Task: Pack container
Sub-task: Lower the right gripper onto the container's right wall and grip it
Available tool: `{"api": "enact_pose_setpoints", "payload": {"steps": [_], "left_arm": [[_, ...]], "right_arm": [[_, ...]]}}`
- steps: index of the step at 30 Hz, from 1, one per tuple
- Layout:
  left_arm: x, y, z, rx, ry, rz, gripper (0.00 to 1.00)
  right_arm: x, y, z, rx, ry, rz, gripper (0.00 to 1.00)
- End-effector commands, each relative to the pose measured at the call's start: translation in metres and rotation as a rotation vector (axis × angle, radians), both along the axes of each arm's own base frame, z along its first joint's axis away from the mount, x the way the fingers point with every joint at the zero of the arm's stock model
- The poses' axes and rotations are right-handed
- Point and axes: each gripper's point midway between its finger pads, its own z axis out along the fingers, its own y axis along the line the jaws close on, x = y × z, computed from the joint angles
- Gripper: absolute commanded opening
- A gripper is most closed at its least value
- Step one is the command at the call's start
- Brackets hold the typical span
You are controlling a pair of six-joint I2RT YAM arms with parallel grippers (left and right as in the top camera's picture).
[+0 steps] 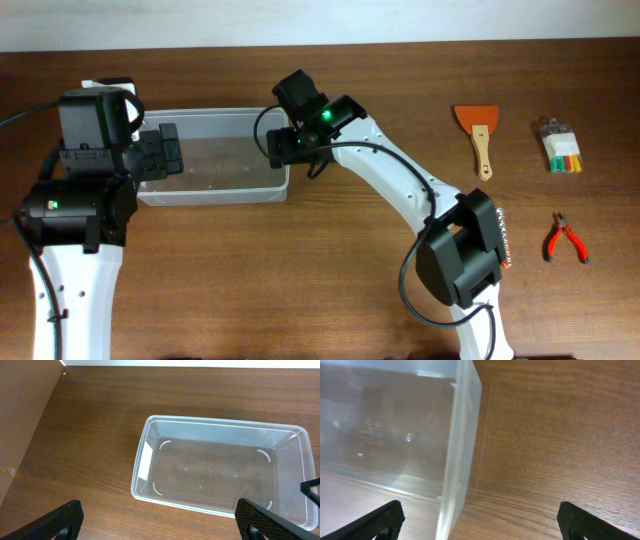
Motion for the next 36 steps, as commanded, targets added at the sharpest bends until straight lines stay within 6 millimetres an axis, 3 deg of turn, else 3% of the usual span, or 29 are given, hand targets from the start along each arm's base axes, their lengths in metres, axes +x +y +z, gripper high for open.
{"api": "enact_pose_setpoints", "payload": {"steps": [1, 23, 36], "left_arm": [[-0.001, 0.003, 0.009, 0.006, -0.019, 0.019, 0.99], [-0.002, 0.003, 0.008, 0.006, -0.012, 0.019, 0.99], [-0.003, 0.003, 0.007, 0.006, -0.009, 0.019, 0.99]], "right_arm": [[0.0, 0.003, -0.011, -0.016, 0.013, 0.006, 0.99], [0.002, 0.013, -0.012, -0.004, -0.011, 0.02, 1.0], [0.002, 0.005, -0.015, -0.043, -0.012, -0.024, 1.0]]}}
